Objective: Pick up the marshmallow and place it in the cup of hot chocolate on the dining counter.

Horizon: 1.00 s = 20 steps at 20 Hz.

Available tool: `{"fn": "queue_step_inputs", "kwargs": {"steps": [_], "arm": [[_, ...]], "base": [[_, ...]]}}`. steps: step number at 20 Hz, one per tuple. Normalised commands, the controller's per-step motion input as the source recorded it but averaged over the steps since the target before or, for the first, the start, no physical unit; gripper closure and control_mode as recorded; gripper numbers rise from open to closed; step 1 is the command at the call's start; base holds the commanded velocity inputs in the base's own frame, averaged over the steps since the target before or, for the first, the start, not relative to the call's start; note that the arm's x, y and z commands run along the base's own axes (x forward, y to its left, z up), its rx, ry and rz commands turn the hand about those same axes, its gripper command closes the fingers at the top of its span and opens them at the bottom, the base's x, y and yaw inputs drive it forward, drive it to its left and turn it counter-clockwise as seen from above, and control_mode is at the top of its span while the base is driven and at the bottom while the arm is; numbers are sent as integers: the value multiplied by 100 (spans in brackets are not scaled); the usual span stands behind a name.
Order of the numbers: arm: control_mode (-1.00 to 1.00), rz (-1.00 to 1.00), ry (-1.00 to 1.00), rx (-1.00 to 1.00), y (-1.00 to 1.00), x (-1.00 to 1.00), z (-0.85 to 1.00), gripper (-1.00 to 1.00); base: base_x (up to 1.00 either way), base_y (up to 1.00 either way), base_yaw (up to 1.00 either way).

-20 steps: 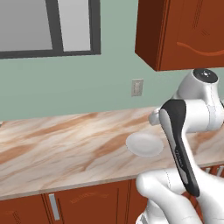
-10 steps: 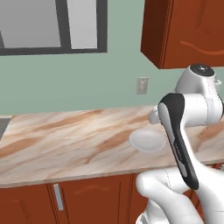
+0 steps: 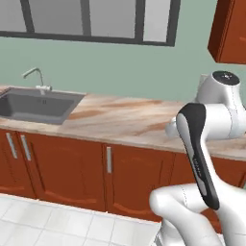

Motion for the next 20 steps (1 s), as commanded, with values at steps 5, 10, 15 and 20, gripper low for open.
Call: {"fn": "queue_step_inputs", "kwargs": {"steps": [5, 10, 15, 20], "arm": [[100, 0, 0, 0, 0, 0, 0, 100], [100, 0, 0, 0, 0, 0, 0, 100], [100, 0, 0, 0, 0, 0, 0, 100], [100, 0, 0, 0, 0, 0, 0, 100]], "base": [[-30, 44, 87], [-7, 52, 95], [0, 48, 87], [1, 17, 75]]}}
